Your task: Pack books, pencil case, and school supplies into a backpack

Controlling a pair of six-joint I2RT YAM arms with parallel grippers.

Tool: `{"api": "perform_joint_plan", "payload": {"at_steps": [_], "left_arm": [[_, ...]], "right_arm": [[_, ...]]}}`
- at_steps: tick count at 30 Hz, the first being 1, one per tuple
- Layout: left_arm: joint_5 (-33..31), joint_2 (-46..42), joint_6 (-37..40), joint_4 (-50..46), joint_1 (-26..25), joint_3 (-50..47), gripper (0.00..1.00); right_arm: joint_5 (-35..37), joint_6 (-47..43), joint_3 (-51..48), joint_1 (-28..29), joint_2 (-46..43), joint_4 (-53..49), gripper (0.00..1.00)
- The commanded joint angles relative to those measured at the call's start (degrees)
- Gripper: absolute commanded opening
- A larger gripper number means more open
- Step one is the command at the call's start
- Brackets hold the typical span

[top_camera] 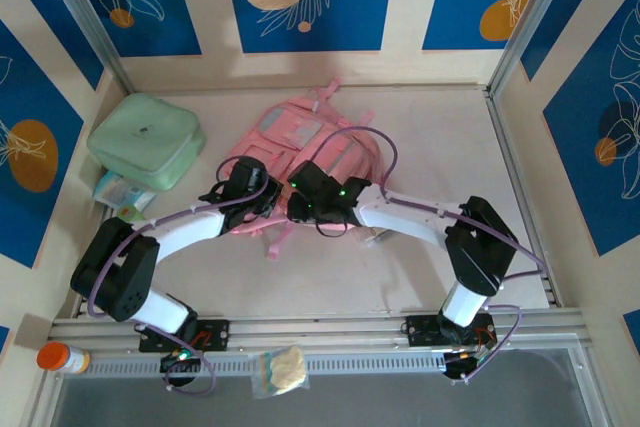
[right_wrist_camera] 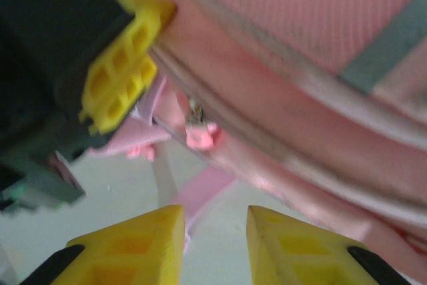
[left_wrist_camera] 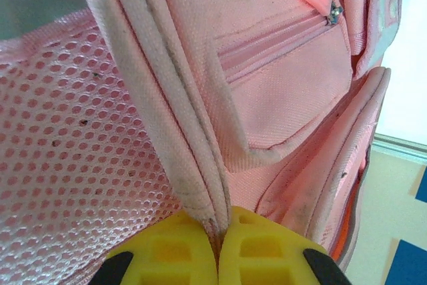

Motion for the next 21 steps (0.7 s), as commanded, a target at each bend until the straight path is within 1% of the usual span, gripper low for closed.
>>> {"api": "perform_joint_plan", "payload": {"at_steps": [1,4,7,10,12,14,17,21], "left_arm": [[4.54,-2.6,-2.29,4.66,-1.71,0.85,0.0],[4.68,-2.89,-3.25,5.45,-2.03,0.55,0.0],[4.92,-3.08,-4.2,5.5,-2.46,0.49,0.0],[4.85,-3.81,-5.73,7.41,-2.53,-0.74,0.0],[4.76,-4.42,-5.46,6.82,-2.54,-0.6,0.0],[4.91,-4.69,-5.11,6.11,-2.54,-0.24,0.0],[5.03,-4.86,-6.19,6.98,-2.56,-0.74,0.0],[5.18,-4.95,-6.39,7.03,-2.56,-0.73,0.0]], "right_arm": [[3.89,3.31,2.63,0.28,2.47,1.84,0.3],[4.73,4.31,2.35,0.69,3.72,4.85,0.3],[4.92,4.64,3.71,0.46,5.47,4.9,0.32],[7.95,6.39,5.56,0.46,6.66,0.9,0.31],[9.91,7.49,5.43,0.5,6.32,-1.2,0.29],[11.86,8.79,4.57,0.56,5.23,-3.76,0.27],[13.47,9.99,3.72,0.19,2.93,-8.85,0.27],[14.53,8.93,2.63,0.76,-0.52,-13.62,0.27]]}}
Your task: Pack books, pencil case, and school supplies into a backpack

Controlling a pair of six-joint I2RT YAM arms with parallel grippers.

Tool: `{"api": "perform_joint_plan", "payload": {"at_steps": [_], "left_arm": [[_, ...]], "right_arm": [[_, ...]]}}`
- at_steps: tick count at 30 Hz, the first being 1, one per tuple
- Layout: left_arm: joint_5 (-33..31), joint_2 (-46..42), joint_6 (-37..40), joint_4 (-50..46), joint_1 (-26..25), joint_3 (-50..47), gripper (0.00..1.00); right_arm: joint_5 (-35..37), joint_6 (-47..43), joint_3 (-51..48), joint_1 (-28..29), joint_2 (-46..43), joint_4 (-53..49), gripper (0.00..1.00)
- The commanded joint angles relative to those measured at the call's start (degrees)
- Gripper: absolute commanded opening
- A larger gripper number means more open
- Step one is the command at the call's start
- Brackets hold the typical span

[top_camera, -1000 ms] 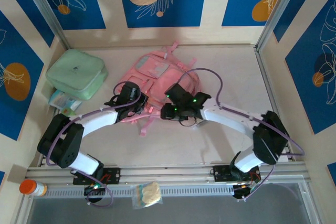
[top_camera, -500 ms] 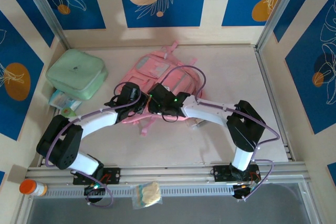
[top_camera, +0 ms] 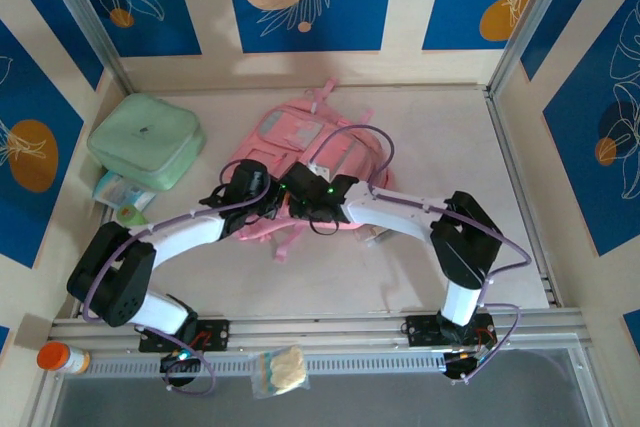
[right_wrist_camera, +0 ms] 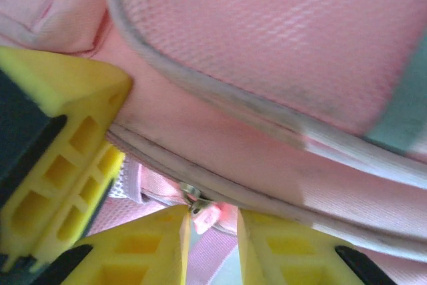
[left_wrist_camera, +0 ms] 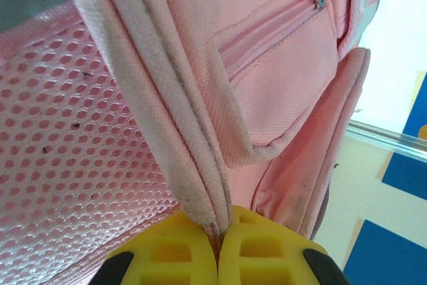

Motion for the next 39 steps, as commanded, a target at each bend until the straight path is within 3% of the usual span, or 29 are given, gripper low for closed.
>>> {"api": "perform_joint_plan", "payload": {"at_steps": [1,11,25,39], "left_arm": [[3.38,-3.2,-1.09,5.26,-0.71,0.19,0.0],[2.71,-3.27,-0.75,4.76,-0.91,0.36,0.0],[2.76,-2.94,-0.17,4.76,-0.92,0.72,0.0],[2.34,-3.01,-0.09,5.11,-0.9,0.28,0.0]], "right_arm": [[4.8,-1.1,-1.24,0.3,-3.95,-6.65,0.27],[-3.17,-6.31,-0.46,1.06,-1.15,-0.06,0.31],[-2.95,-7.87,2.69,0.48,3.82,-0.56,0.3],[-1.0,-12.36,6.46,-0.76,6.26,-0.67,0.2]]}}
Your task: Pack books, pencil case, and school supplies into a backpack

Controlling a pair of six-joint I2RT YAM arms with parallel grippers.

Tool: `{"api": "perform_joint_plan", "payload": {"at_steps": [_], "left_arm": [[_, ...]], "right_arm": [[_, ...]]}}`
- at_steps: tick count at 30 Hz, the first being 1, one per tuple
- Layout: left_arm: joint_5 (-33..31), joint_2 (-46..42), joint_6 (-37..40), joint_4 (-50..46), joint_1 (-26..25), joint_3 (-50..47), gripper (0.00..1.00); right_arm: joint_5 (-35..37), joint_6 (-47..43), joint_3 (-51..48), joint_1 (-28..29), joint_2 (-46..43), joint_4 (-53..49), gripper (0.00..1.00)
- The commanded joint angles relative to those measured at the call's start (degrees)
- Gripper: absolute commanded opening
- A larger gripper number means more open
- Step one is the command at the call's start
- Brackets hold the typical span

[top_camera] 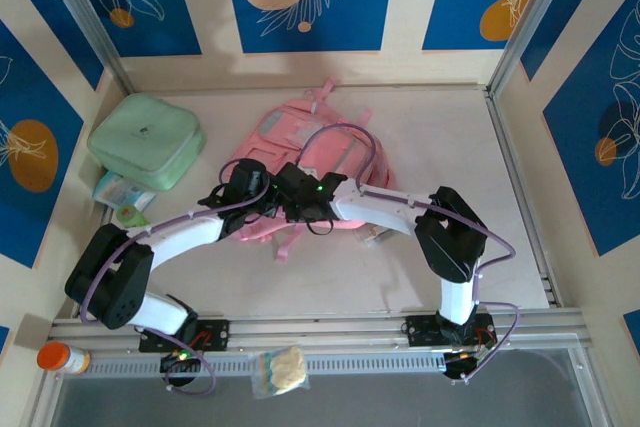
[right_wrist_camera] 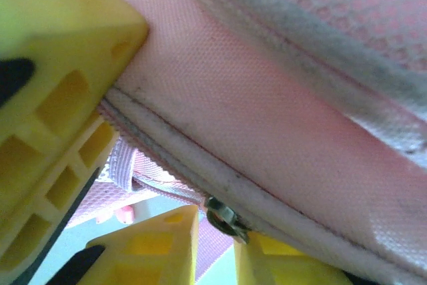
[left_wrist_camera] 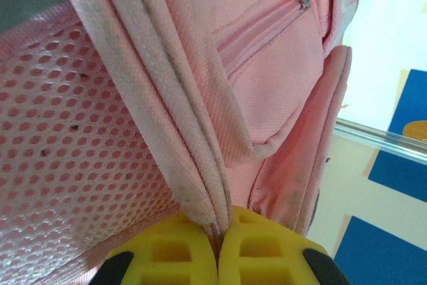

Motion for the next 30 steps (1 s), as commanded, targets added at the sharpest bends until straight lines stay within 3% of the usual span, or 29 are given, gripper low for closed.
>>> {"api": "perform_joint_plan", "payload": {"at_steps": [1,9,17,22,30], "left_arm": [[2.42,-2.3,0.47,4.03,-0.94,0.34,0.0],[2.07,-2.41,0.76,3.86,-0.91,0.25,0.0],[0.67,-2.25,2.84,3.33,-0.59,0.37,0.0],[-0.68,-2.23,8.22,-3.97,1.39,3.76,0.0],[0.74,-2.31,8.12,-1.62,3.83,1.57,0.0]], "right_arm": [[2.47,-2.17,2.14,-0.99,0.38,0.7,0.18],[2.43,-5.41,-0.39,-1.0,-2.23,5.41,0.16],[4.91,-0.8,1.82,-2.25,-2.4,-4.33,0.0],[4.19,1.21,-0.81,-1.85,-5.45,-9.4,0.0],[-1.47,-3.94,-6.61,-4.34,-10.84,-11.34,0.0]]}}
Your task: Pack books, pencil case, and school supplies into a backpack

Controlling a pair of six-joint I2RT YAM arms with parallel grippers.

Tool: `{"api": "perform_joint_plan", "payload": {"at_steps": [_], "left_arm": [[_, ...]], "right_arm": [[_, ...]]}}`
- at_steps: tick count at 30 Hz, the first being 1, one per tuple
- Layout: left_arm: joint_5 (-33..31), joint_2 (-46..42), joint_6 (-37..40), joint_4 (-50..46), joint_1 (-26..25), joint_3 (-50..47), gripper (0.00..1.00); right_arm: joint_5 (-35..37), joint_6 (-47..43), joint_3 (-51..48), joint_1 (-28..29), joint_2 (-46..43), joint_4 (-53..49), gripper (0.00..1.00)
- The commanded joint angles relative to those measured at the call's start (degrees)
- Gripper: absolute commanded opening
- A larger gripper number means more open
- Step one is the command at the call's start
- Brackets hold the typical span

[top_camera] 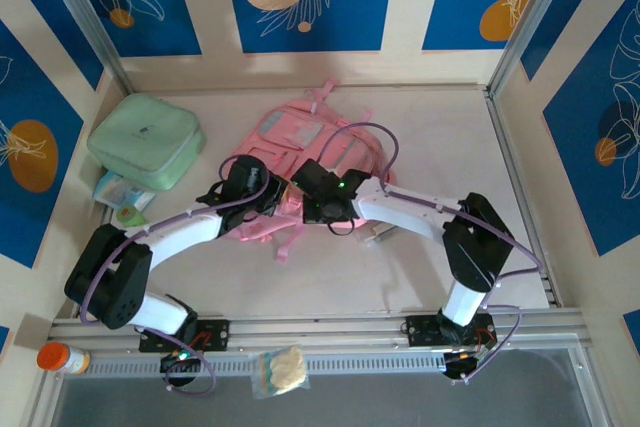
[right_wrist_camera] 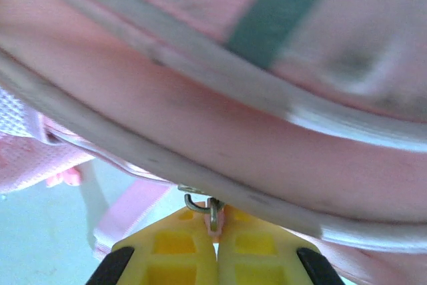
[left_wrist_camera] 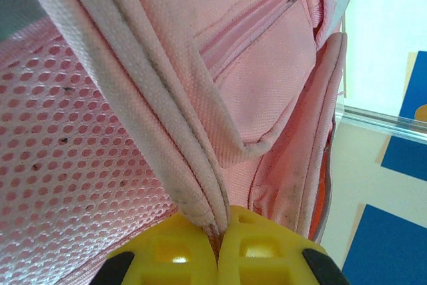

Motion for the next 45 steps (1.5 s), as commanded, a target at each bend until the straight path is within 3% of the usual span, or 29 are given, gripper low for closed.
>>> {"api": "perform_joint_plan", "payload": {"at_steps": [1,9,15,23,27,29,32,36,40,45], "left_arm": [[-0.82,-2.19,2.78,0.57,1.78,0.32,0.0],[0.2,-1.9,2.29,1.15,1.29,0.87,0.0],[1.23,-1.66,4.03,-0.21,2.3,1.57,0.0],[4.37,2.8,21.45,-13.75,8.34,10.82,0.0],[6.8,7.01,29.45,-12.63,10.74,15.74,0.0],[8.84,9.75,33.85,-12.64,11.47,18.72,0.0],[14.41,11.4,34.29,-9.6,13.05,18.82,0.0],[14.65,7.08,33.36,-10.94,13.17,15.93,0.28],[14.65,-0.28,22.78,-4.56,11.23,5.96,0.49],[11.63,-5.4,11.83,1.24,5.98,-1.74,0.6]], "right_arm": [[-1.3,-4.54,-0.72,-0.86,-2.2,-3.51,0.0],[-4.32,-5.6,3.32,-0.8,-0.28,1.44,0.0],[4.13,-3.94,5.83,-1.03,1.15,-7.97,0.0],[-1.12,-8.39,-5.91,-6.92,-8.86,-7.36,0.0],[-6.55,-15.67,-5.18,-4.3,-8.42,-2.14,0.0],[-12.51,-16.82,-4.31,-3.06,-6.97,2.13,0.0],[-12.25,-14.81,-0.77,-2.4,-3.47,2.71,0.0],[-12.69,-13.36,-1.36,-3.28,-2.66,5.24,0.0],[-13.32,-12.43,-2.76,-4.11,-2.86,6.41,0.0],[-12.5,-12.65,-2.86,-3.51,-2.9,6.22,0.0]]}}
